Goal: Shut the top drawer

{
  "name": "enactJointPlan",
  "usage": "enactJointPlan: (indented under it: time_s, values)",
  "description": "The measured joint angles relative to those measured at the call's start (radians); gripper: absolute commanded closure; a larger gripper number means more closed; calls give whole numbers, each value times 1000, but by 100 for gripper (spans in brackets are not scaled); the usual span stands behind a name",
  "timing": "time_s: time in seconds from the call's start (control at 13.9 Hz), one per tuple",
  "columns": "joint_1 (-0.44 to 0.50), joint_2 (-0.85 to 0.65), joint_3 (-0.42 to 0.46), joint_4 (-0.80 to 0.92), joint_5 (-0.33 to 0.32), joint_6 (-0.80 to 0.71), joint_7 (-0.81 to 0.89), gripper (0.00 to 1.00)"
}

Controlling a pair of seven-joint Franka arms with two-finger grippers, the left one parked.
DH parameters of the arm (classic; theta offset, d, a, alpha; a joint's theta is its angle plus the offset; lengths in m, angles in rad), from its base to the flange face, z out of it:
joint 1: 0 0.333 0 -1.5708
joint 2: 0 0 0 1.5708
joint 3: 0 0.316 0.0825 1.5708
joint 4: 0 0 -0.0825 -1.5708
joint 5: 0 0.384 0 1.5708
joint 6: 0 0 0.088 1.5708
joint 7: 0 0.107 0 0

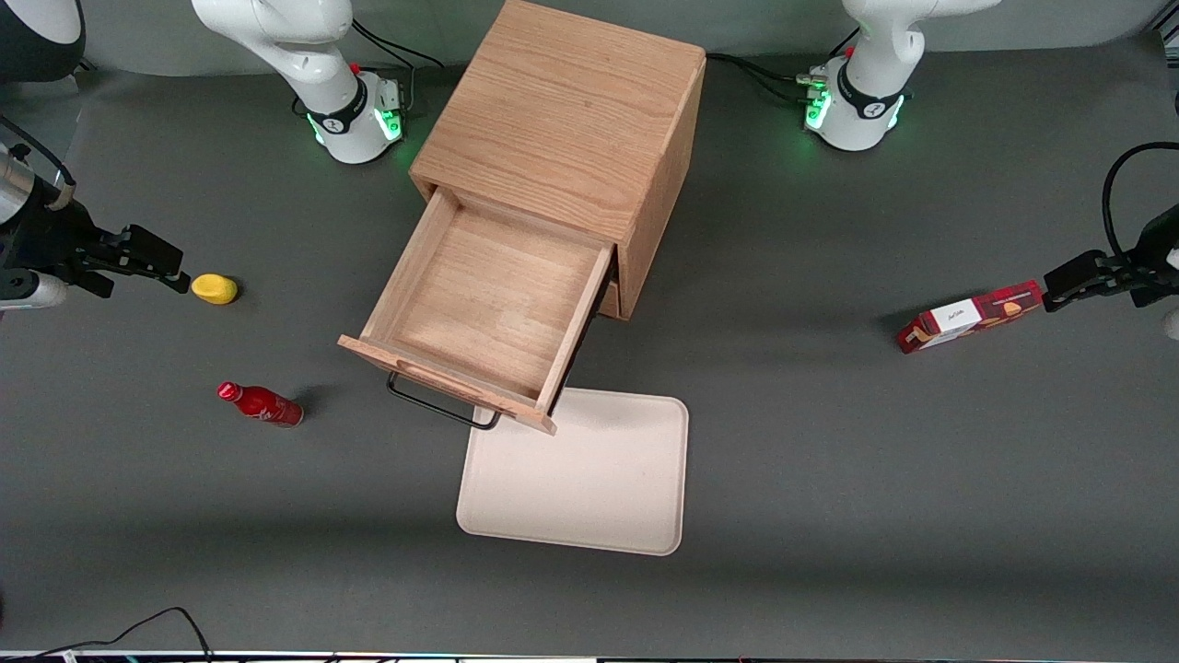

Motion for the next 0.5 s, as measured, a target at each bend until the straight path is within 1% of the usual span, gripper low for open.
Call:
enactJointPlan:
  time_s: [0.5]
  values:
    - [-1, 1, -1, -3, 0, -5, -28, 0]
